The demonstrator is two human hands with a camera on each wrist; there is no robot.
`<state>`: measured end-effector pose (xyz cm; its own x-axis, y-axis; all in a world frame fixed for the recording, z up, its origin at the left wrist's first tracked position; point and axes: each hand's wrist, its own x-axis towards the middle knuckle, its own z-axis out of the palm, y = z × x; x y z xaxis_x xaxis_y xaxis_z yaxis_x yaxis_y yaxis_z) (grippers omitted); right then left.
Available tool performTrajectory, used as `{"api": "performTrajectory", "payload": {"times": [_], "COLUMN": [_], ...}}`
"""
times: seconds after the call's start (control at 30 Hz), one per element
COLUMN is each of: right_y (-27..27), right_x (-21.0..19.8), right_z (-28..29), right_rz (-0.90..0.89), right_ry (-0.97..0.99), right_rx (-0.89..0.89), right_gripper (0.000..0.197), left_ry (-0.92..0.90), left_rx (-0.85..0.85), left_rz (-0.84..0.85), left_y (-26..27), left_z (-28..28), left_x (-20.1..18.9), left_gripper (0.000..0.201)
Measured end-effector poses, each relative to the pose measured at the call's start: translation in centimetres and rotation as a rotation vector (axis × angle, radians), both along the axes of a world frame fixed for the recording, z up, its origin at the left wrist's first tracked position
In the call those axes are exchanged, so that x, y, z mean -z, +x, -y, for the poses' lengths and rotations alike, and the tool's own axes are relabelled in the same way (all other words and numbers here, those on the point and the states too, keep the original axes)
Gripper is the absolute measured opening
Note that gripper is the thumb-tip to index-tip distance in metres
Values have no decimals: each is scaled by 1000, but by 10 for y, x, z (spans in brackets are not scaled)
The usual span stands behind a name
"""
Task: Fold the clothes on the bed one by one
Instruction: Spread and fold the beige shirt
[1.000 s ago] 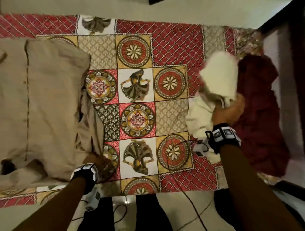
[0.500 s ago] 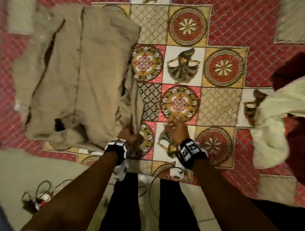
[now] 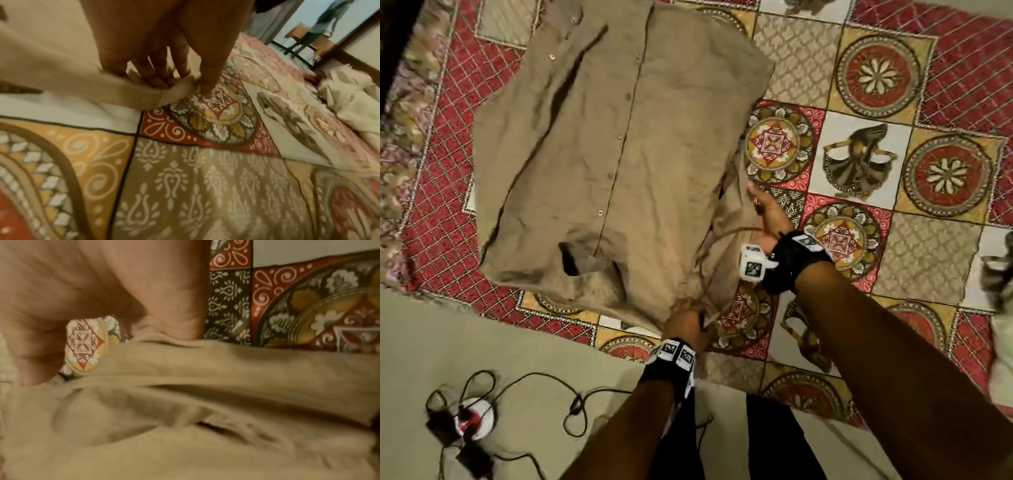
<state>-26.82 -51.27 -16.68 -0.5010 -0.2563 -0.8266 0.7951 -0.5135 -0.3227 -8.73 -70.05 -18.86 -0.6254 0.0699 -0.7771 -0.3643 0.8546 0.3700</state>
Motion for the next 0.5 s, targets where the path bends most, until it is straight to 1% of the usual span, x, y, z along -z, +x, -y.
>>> {"api": "performTrajectory", "payload": {"times": [0.07, 0.1, 0.13, 0.17, 0.2, 0.23, 0.27, 0.3, 0.37, 0.43, 0.47, 0.5], "right_y": [-9, -9, -5, 2, 10, 18, 28, 38, 54, 65, 68, 69], "right_x": [-23, -32, -39, -43, -45, -46, -46, -44, -48, -52, -55, -57], "right_z": [-1, -4, -10, -19, -30, -41, -52, -65, -83, -102, -111, -119], "right_rz": [-20, -61, -91, -113, -156, -205, -248, -290, -365, -432, -442, -444], "right_ry": [-168, -191, -188, -148, -122, -90, -53, -24, 19, 121, 210, 300], "right_rx": [82, 132, 192, 271, 370, 475, 553, 621, 703, 714, 705, 694], "right_gripper": [51, 41, 33, 25, 16, 20, 31, 37, 46, 66, 71, 71], "left_ry": [76, 117, 155, 189, 212, 229, 234, 234, 230, 224, 219, 230], "left_rx": [-114, -160, -216, -238, -255, -257, -253, -235, -205, -126, -97, -86], "left_rz": [7, -9, -7, -6, 31, 35, 57, 82, 95, 110, 123, 116], "left_y": [-7, -12, -15, -16, -18, -16, -14, -12, -13, -13, -13, -14], "left_z": [4, 8, 12, 15, 19, 25, 32, 37, 42, 41, 39, 38], "left_x": [2, 2, 2, 3, 2, 4, 7, 11, 14, 15, 14, 14], "left_gripper": [17, 16, 21, 26, 31, 33, 32, 30, 26, 25, 24, 19]}}
